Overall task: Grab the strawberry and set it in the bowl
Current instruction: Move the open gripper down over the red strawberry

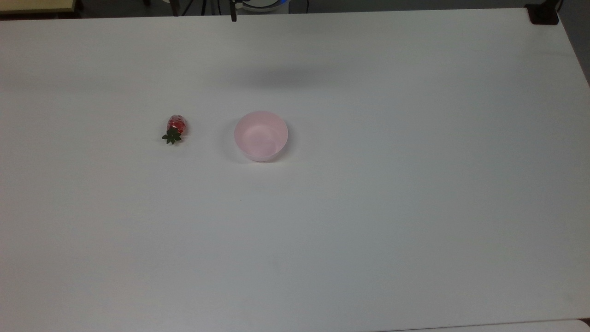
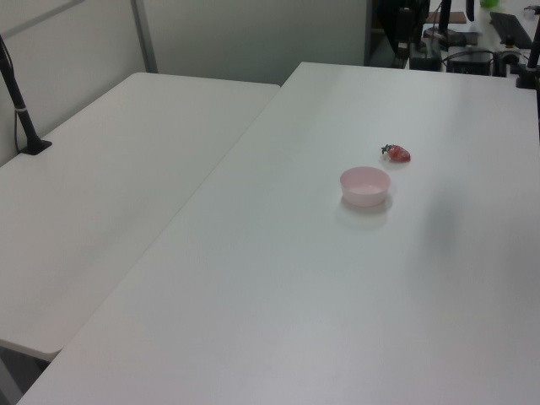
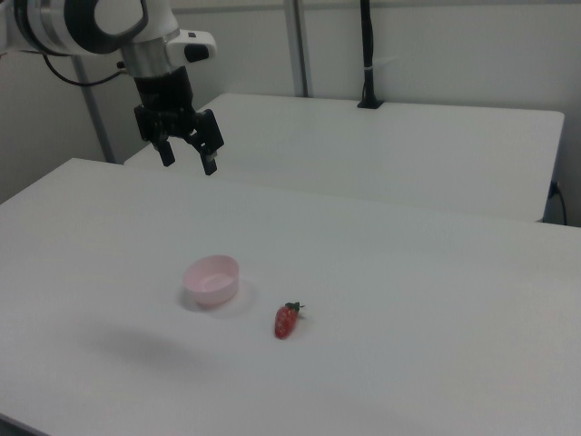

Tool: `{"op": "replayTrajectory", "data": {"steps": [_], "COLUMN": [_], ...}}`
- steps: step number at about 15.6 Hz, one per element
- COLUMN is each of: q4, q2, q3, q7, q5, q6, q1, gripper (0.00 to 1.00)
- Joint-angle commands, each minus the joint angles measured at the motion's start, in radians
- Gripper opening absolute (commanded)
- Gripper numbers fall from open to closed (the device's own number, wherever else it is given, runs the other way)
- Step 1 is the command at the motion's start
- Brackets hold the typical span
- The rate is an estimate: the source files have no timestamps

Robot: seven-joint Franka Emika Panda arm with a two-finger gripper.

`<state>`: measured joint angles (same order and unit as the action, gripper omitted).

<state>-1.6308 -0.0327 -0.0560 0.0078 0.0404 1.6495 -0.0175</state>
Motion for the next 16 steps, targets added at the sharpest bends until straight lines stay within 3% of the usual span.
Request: {"op": "replayTrajectory", "data": {"steps": [1,12,16], "q4": [-0.018,-0.02,-0.069], "q2": [-0.015,-0.015,-0.019], "q3": [-0.01,-0.01,-0.011], "q7": [-0.012,-0.014,-0.09], "q5": [-0.013,-0.013,0.01], "q6": [0.015,0.015,0.019], "q1": [-0.013,-0.012,0.001], "gripper": [1.0,1.0,1.0]}}
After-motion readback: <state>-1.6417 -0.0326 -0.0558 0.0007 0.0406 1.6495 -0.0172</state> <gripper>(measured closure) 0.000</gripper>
